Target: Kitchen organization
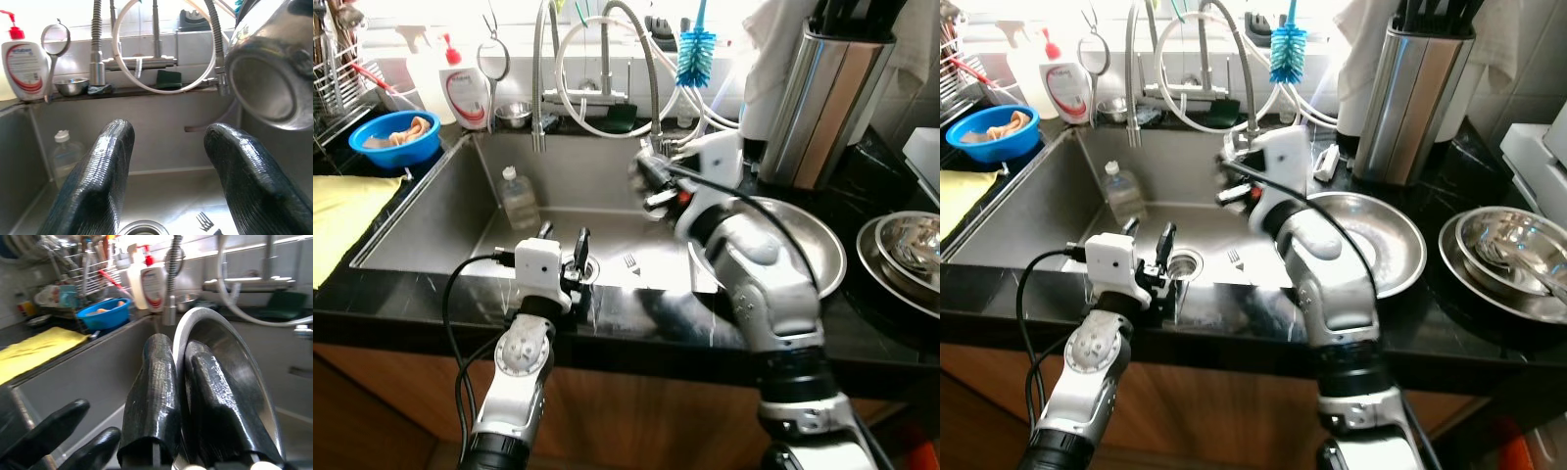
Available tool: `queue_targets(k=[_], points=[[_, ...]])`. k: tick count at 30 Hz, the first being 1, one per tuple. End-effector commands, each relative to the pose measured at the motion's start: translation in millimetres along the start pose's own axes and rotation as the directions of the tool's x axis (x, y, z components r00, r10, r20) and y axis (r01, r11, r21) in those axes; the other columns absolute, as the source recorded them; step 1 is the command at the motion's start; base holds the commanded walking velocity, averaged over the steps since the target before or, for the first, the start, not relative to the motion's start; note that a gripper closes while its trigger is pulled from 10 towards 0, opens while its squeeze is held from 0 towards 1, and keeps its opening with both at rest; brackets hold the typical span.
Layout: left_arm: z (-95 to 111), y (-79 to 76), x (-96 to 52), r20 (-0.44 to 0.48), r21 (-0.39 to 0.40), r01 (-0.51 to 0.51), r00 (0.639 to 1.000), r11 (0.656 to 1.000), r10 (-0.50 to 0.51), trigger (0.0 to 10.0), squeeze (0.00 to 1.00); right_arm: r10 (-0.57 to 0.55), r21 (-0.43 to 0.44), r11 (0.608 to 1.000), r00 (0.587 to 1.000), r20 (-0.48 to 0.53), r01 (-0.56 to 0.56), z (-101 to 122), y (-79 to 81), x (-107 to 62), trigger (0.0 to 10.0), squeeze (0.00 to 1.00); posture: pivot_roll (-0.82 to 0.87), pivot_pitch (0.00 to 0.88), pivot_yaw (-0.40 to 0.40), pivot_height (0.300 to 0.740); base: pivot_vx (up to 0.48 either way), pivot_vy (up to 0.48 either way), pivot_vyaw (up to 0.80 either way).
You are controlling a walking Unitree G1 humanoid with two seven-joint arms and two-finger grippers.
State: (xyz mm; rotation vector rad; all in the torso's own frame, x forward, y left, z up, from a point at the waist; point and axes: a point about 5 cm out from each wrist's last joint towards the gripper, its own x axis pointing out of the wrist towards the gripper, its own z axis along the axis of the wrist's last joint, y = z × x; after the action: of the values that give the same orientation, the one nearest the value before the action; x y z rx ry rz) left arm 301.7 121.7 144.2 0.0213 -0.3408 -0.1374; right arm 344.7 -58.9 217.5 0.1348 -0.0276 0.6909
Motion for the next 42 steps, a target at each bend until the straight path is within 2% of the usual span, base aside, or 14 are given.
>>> queue_targets(k=[1, 13, 26, 27, 28, 30, 31, 35, 37, 38, 39, 40, 41, 42], points=[[-1.2, 3.7, -1.3, -0.008, 0.008, -0.018, 1.0, 1.0, 0.018, 10.0, 0.0, 0.049, 0.01, 0.999, 0.999, -0.014, -0.048, -3.4, 4.8, 8.2, 10.0, 0.0, -0.1, 0.0, 0.01, 0.74, 0.0, 0.0, 0.0], [-2.1, 2.7, -0.8, -0.01, 0.004, -0.023, 1.0, 1.0, 0.023, 10.0, 0.0, 0.001, 0.046, 0.999, 0.993, -0.116, 0.004, -36.3, -10.8, 10.6, 10.0, 0.0, -0.1, 0.0, 0.004, 0.74, 0.0, 0.0, 0.0], [-2.1, 3.3, 0.1, -0.012, 0.006, -0.019, 1.0, 1.0, 0.019, 10.0, 0.0, -0.009, 0.01, 1.0, 0.99, -0.143, 0.01, -44.2, -12.1, 12.4, 10.0, 0.01, -0.09, 0.0, 0.005, 0.74, 0.0, 0.0, 0.0], [-2.0, 3.4, 0.1, -0.012, 0.006, -0.019, 1.0, 1.0, 0.019, 10.0, 0.0, -0.01, 0.013, 1.0, 0.989, -0.147, 0.012, -46.7, -12.0, 12.6, 10.0, 0.37, -0.09, 0.0, 0.004, 0.74, 0.0, 0.0, 0.0], [-2.0, 3.4, 0.1, -0.012, 0.006, -0.019, 1.0, 1.0, 0.019, 10.0, 0.0, -0.011, 0.015, 1.0, 0.989, -0.149, 0.013, -47.5, -12.0, 12.5, 10.0, 0.37, -0.09, 0.0, 0.004, 0.74, 0.0, 0.0, 0.0], [-2.3, 3.6, 0.2, -0.013, 0.007, -0.019, 1.0, 1.0, 0.019, 10.0, 0.0, -0.017, 0.007, 1.0, 0.988, -0.155, 0.018, -49.1, -11.7, 12.7, 10.0, 0.84, -0.09, 0.0, 0.003, 0.74, 0.0, 0.0, 0.0], [-2.4, 3.7, 0.0, -0.014, 0.007, -0.019, 1.0, 1.0, 0.019, 10.0, 0.0, -0.021, 0.0, 1.0, 0.987, -0.157, 0.021, -49.8, -11.6, 12.8, 10.0, 1.0, -0.09, 0.0, 0.004, 0.74, 0.0, 0.0, 0.0], [-2.6, 2.9, -0.1, -0.015, 0.006, -0.016, 1.0, 1.0, 0.016, 10.0, 0.0, -0.036, -0.005, 0.999, 0.988, -0.153, 0.036, -50.7, -12.1, 13.2, 10.0, 0.99, -0.09, 0.0, 0.006, 0.74, 0.0, 0.0, 0.0], [-2.6, 2.0, 0.0, -0.015, 0.005, -0.012, 1.0, 1.0, 0.012, 10.0, 0.0, -0.041, -0.02, 0.999, 0.989, -0.145, 0.038, -50.3, -12.1, 13.3, 10.0, 0.85, -0.09, 0.0, 0.008, 0.74, 0.0, 0.0, 0.0], [-2.7, 2.0, 0.2, -0.015, 0.005, -0.011, 1.0, 1.0, 0.011, 10.0, 0.0, -0.042, -0.024, 0.999, 0.989, -0.143, 0.039, -50.2, -12.1, 13.3, 10.0, 0.69, -0.09, 0.0, 0.008, 0.74, 0.0, 0.0, 0.0], [-2.7, 1.9, 0.4, -0.015, 0.005, -0.01, 1.0, 1.0, 0.01, 10.0, 0.0, -0.044, -0.027, 0.999, 0.989, -0.141, 0.04, -50.1, -12.0, 13.3, 10.0, 0.11, -0.09, 0.0, 0.009, 0.74, 0.0, 0.0, 0.0], [-2.6, 1.9, 0.5, -0.015, 0.005, -0.009, 1.0, 1.0, 0.009, 10.0, 0.0, -0.045, -0.029, 0.999, 0.989, -0.139, 0.041, -50.0, -12.0, 13.3, 10.0, 0.11, -0.09, 0.0, 0.009, 0.74, 0.0, 0.0, 0.0], [-2.4, 1.8, 0.7, -0.014, 0.005, -0.008, 1.0, 1.0, 0.008, 10.0, 0.0, -0.048, -0.032, 0.999, 0.989, -0.138, 0.044, -49.6, -12.1, 13.3, 10.0, 0.0, -0.09, 0.0, 0.009, 0.74, 0.0, 0.0, 0.0], [-2.2, 1.8, 0.9, -0.014, 0.005, -0.007, 1.0, 1.0, 0.007, 10.0, 0.0, -0.05, -0.034, 0.998, 0.989, -0.137, 0.046, -49.4, -12.1, 13.2, 10.0, 0.0, -0.09, 0.0, 0.009, 0.74, 0.0, 0.0, 0.0]])
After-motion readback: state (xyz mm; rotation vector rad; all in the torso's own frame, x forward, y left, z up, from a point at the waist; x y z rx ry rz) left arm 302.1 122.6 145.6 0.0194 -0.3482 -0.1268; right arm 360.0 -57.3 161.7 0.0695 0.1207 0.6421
